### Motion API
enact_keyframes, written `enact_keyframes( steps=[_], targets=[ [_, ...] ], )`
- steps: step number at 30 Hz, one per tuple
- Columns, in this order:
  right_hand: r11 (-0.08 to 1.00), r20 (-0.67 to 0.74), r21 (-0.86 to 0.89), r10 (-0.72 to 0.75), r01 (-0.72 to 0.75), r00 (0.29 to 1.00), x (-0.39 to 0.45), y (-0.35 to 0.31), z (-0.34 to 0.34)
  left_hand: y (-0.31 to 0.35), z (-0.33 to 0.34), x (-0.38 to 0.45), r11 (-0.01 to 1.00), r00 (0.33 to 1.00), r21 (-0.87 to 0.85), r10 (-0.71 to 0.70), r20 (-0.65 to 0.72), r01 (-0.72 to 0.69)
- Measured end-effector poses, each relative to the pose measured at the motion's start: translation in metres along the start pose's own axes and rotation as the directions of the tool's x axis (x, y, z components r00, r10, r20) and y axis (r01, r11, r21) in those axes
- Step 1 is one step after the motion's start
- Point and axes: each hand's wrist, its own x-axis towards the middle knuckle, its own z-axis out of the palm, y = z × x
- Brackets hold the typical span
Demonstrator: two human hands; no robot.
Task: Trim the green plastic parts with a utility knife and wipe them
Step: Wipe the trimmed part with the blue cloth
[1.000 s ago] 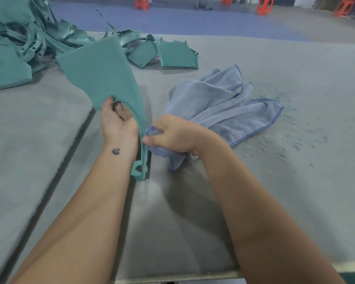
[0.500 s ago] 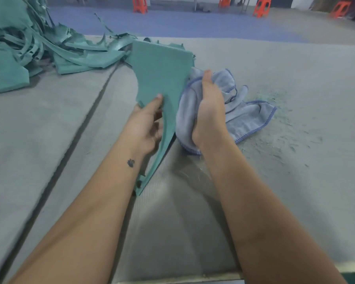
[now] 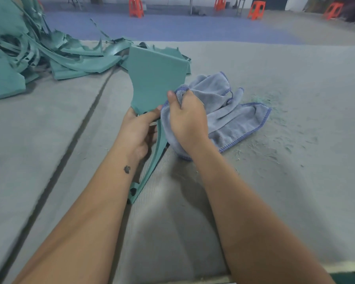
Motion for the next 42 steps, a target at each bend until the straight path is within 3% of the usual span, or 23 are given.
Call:
enact_keyframes(
  steps=[6,9,11,13,15,17,19,20,23,25,30,33,35,38,40,42],
  targets=[
    [0.995,-0.07,0.071,0.074,-0.069,0.995,0.0,0.007,-0.005,0.003,-0.008,0.007,0.998,0.994,-0.023,0.057,-0.09,-0.06],
    [0.985,-0.173,0.132,0.135,-0.113,0.976,0.005,0.012,-0.012,0.011,-0.02,0.012,0.998,0.985,-0.061,-0.015,-0.171,0.004],
    [0.998,-0.285,0.046,0.044,-0.032,0.957,0.006,0.016,-0.018,0.017,-0.028,0.013,0.987,0.987,-0.155,-0.056,-0.153,0.032],
    [0.986,-0.383,-0.109,-0.16,0.128,0.91,0.007,0.018,-0.024,0.021,-0.028,0.009,0.958,0.995,-0.278,-0.086,-0.057,0.067],
    [0.967,-0.395,-0.104,-0.257,0.235,0.882,0.007,0.018,-0.025,0.018,-0.018,0.002,0.928,0.992,-0.351,-0.105,0.072,0.123],
    [0.948,-0.238,0.239,-0.154,0.211,0.959,0.005,0.015,-0.021,0.009,-0.004,-0.005,0.94,0.983,-0.308,-0.104,0.153,0.147],
    [0.79,0.059,0.613,-0.064,0.014,0.996,-0.003,0.008,-0.015,-0.001,0.006,-0.01,0.97,0.987,-0.215,-0.081,0.14,0.11],
    [0.748,0.159,0.66,-0.041,-0.075,0.986,-0.006,0.008,-0.013,-0.005,0.009,-0.011,0.979,0.993,-0.191,-0.052,0.104,0.072],
    [0.918,0.17,0.386,0.027,-0.092,0.985,-0.009,0.009,-0.011,-0.007,0.008,-0.011,0.975,0.999,-0.218,0.04,-0.007,-0.04],
    [0.952,0.18,0.291,0.04,-0.092,0.983,-0.013,0.008,-0.016,-0.003,0.007,-0.013,0.983,0.998,-0.177,0.051,-0.024,-0.054],
    [0.944,0.134,0.289,0.122,-0.157,0.983,-0.02,-0.003,-0.054,0.024,0.013,-0.02,0.996,0.988,-0.062,-0.052,0.144,0.062],
    [0.944,0.148,0.255,0.175,-0.208,0.973,-0.016,-0.011,-0.09,0.039,0.033,-0.028,0.98,0.97,0.197,-0.067,0.235,0.02],
    [0.958,0.133,0.184,0.198,-0.22,0.971,-0.017,-0.014,-0.116,0.04,0.053,-0.038,0.969,0.96,0.241,-0.015,0.278,-0.055],
    [0.957,0.086,0.083,0.271,-0.278,0.959,-0.033,-0.007,-0.151,0.028,0.09,-0.06,0.995,0.967,0.081,0.038,0.253,-0.06],
    [0.932,0.052,0.152,0.325,-0.329,0.944,-0.051,0.001,-0.171,0.008,0.118,-0.079,0.995,0.97,-0.094,0.003,0.245,0.021],
    [0.905,-0.068,0.264,0.363,-0.334,0.929,-0.066,0.01,-0.192,-0.016,0.151,-0.1,0.98,0.958,-0.179,-0.027,0.287,0.081]
  ],
)
